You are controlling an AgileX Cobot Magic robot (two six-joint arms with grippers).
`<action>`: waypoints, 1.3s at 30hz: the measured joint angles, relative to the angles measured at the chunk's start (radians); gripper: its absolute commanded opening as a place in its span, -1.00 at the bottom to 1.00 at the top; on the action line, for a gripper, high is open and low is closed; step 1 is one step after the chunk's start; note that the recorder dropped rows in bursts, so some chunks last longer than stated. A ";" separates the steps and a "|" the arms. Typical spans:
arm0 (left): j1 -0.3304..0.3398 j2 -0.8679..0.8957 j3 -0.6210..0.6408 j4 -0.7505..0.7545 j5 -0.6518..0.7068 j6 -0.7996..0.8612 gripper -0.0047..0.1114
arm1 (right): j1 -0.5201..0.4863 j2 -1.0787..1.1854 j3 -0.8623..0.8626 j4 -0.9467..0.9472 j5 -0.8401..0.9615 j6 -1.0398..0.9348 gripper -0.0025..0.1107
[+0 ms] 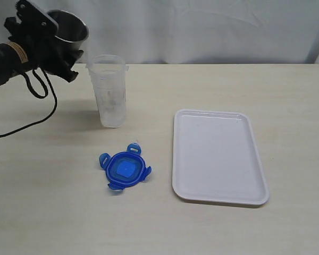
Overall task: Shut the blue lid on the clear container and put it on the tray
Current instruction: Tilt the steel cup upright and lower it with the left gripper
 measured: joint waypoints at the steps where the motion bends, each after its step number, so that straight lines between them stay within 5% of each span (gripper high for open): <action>1: 0.010 0.000 -0.002 -0.021 -0.003 -0.016 -0.92 | 0.000 0.000 0.000 0.000 0.000 0.000 -0.88; 14: 0.143 0.183 -0.037 -0.077 -0.295 -0.369 -0.92 | 0.000 0.000 0.000 0.000 0.000 0.000 -0.88; 27: 0.143 0.447 -0.378 -0.079 -0.215 -0.404 -0.92 | 0.000 0.000 0.000 0.000 0.000 0.000 -0.88; 39: 0.146 0.559 -0.405 -0.077 -0.218 -0.412 -0.92 | 0.000 0.000 0.000 0.000 0.000 0.000 -0.88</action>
